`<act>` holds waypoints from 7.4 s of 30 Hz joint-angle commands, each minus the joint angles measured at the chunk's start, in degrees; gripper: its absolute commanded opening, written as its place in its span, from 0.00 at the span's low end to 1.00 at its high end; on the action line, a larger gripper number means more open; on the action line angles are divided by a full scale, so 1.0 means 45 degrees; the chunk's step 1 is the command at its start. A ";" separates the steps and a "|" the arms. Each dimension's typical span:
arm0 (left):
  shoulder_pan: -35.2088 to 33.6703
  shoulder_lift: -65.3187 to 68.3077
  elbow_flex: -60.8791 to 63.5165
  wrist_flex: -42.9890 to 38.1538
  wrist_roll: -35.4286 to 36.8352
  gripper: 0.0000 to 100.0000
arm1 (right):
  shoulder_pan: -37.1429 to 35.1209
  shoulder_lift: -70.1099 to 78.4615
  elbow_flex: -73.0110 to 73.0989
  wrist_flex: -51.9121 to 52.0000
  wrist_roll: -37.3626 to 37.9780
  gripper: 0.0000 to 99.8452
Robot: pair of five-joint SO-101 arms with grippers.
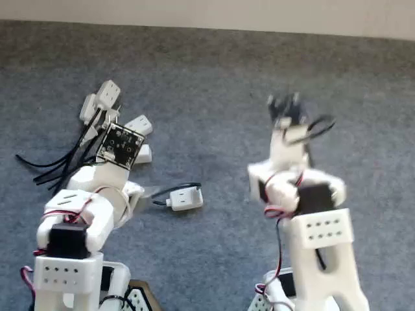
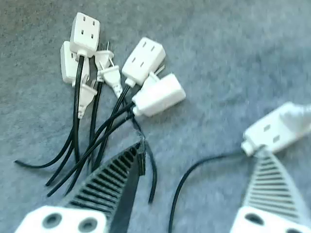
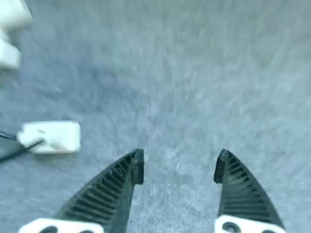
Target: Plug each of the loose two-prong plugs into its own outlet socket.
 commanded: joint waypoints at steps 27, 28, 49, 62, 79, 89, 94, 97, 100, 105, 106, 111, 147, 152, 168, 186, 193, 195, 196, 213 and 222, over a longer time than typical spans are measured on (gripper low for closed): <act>0.4015 1.4447 -0.7140 0.0703 -0.3282 0.30 | 0.0615 -0.4151 0.9543 -0.5792 0.0117 0.23; 0.4015 1.4466 -0.6906 0.0430 -0.3282 0.30 | 0.0615 -0.4151 0.9543 -0.5792 0.0117 0.23; 0.3956 1.4369 -0.2921 -0.5470 -0.4083 0.13 | 0.0615 -0.4151 0.9543 -0.5812 0.0117 0.23; -0.0205 1.4486 -0.7082 -0.1973 -0.4298 0.00 | 0.0615 -0.4151 0.9582 -0.5812 0.0117 0.23; -0.9739 2.4723 -2.4606 0.2852 -0.4943 0.00 | 0.0615 -0.4151 0.9582 -0.5792 0.0117 0.23; -1.1966 3.2264 -3.3827 0.4454 -0.5880 0.00 | 0.0615 -0.4151 0.9582 -0.5792 0.0117 0.23; -1.2220 3.3065 -3.4159 0.4337 -0.5822 0.07 | 0.0557 -0.4151 0.9563 -0.5792 0.0117 0.23; -1.2122 3.3026 -3.4139 0.4689 -0.5802 0.25 | 0.0557 -0.4151 0.9563 -0.5792 0.0117 0.23; -1.1927 3.2928 -3.4178 0.5431 -0.5802 0.34 | 0.0557 -0.4151 0.9563 -0.5792 0.0117 0.23; -1.1634 3.1580 -3.4178 0.6740 -0.4825 0.34 | 0.0557 -0.4151 0.9543 -0.5792 0.0117 0.23; -1.1595 3.1150 -3.4178 0.6877 -0.4396 0.34 | 0.0557 -0.4151 0.9543 -0.5792 0.0117 0.23; -1.1536 2.8864 -3.4178 0.6916 -0.2540 0.34 | 0.0557 -0.4151 0.9543 -0.5792 0.0117 0.23; -0.1573 2.2535 -2.0425 0.4982 -0.2911 0.27 | 0.0596 -0.4151 0.9504 -0.5714 0.0117 0.23; -0.1534 2.3668 -2.0171 0.4357 -0.2950 0.28 | 0.0557 -0.4151 0.9504 -0.5714 0.0117 0.23; -0.0498 2.5797 -2.0210 0.2090 -0.3888 0.21 | 0.0557 -0.4151 0.9504 -0.5714 0.0117 0.23; -0.1729 2.5915 -2.1597 0.2129 -0.4474 0.25 | 0.0537 -0.4151 0.9504 -0.5714 0.0117 0.23; -0.1709 2.6071 -2.1421 0.2110 -0.4513 0.25 | 0.0537 -0.4151 0.9504 -0.5714 0.0117 0.23; -0.1690 2.6559 -2.1382 0.2071 -0.4532 0.25 | 0.0537 -0.4151 0.9504 -0.5714 0.0117 0.23; -0.1631 2.6833 -2.1382 0.2071 -0.4552 0.25 | 0.0537 -0.4151 0.9504 -0.5714 0.0117 0.23; -0.1553 2.5446 -2.9880 0.7619 -0.5411 0.00 | 0.0537 -0.4151 0.9504 -0.5714 0.0117 0.23; 0.0205 1.8432 -2.2789 0.7639 -0.5490 0.00 | 0.0537 -0.4151 0.9524 -0.5714 0.0117 0.23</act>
